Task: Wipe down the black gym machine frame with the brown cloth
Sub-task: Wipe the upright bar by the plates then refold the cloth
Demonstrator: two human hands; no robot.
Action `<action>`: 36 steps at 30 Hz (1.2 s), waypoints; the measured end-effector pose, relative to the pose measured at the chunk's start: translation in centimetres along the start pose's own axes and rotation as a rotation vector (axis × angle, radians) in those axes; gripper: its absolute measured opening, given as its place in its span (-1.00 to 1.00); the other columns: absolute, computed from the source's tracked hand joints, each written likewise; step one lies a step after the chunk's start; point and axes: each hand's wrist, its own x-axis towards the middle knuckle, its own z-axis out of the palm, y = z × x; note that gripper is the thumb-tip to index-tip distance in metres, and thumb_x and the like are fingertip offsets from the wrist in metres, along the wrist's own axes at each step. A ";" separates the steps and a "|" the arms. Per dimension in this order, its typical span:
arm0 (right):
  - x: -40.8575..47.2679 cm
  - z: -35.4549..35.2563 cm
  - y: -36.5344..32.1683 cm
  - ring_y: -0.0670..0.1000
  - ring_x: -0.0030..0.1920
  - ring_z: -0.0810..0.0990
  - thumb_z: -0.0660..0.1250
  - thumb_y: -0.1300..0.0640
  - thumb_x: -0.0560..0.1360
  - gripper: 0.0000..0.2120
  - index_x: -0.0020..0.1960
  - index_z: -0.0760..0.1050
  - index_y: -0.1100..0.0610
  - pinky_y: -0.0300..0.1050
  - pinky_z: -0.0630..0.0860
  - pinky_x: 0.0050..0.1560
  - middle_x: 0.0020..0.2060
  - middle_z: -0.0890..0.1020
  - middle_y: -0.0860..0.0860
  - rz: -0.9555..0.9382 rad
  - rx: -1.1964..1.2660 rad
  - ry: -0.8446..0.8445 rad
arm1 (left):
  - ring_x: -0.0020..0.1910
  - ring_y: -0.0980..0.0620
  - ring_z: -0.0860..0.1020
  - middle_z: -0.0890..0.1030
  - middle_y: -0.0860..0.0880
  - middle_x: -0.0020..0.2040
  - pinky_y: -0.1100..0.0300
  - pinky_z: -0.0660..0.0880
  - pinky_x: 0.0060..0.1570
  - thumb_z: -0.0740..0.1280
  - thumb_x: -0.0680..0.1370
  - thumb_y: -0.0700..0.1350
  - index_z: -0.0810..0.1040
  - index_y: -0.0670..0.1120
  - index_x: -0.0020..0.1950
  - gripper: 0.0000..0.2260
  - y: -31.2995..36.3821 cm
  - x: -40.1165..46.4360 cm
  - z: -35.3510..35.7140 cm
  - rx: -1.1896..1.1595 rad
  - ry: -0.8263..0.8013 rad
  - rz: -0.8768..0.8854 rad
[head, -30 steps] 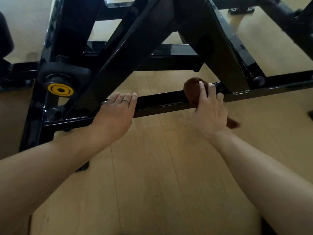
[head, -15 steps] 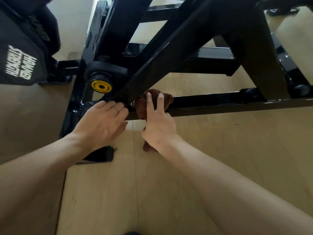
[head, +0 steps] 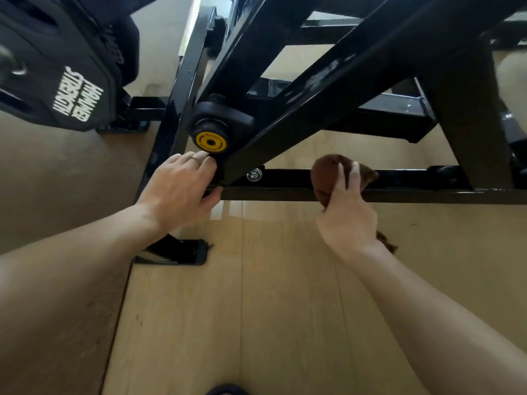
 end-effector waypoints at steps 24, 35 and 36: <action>-5.8 -1.4 -15.8 0.27 -0.05 0.68 0.32 0.21 0.13 -0.40 0.18 0.55 0.01 0.27 0.63 0.13 -0.04 0.65 0.24 0.272 1.241 -0.571 | -0.08 -0.05 0.59 0.62 -0.09 -0.11 -0.13 0.53 0.06 0.24 0.54 0.29 0.58 -0.15 -0.04 -0.51 0.5 -0.7 -2.9 -1.296 0.019 -0.833; -5.3 1.2 -20.2 0.20 0.06 0.66 0.43 0.22 0.09 -0.31 0.22 0.45 0.05 0.14 0.66 0.04 0.11 0.60 0.20 0.218 1.216 -0.667 | 0.11 -0.11 0.68 0.69 -0.20 0.13 0.12 0.64 0.04 0.39 0.59 -0.14 0.51 -0.20 0.24 -0.74 -6.1 -8.0 -6.6 -1.641 -0.334 -0.890; -5.2 1.2 -20.4 0.20 0.04 0.67 0.43 0.26 0.11 -0.32 0.25 0.49 0.13 0.09 0.66 0.00 0.12 0.63 0.23 0.273 1.316 -0.699 | 0.09 -0.12 0.69 0.69 -0.21 0.10 0.10 0.64 0.06 0.40 0.57 -0.20 0.49 -0.20 0.17 -0.78 -6.1 -8.3 -6.8 -1.635 -0.308 -0.885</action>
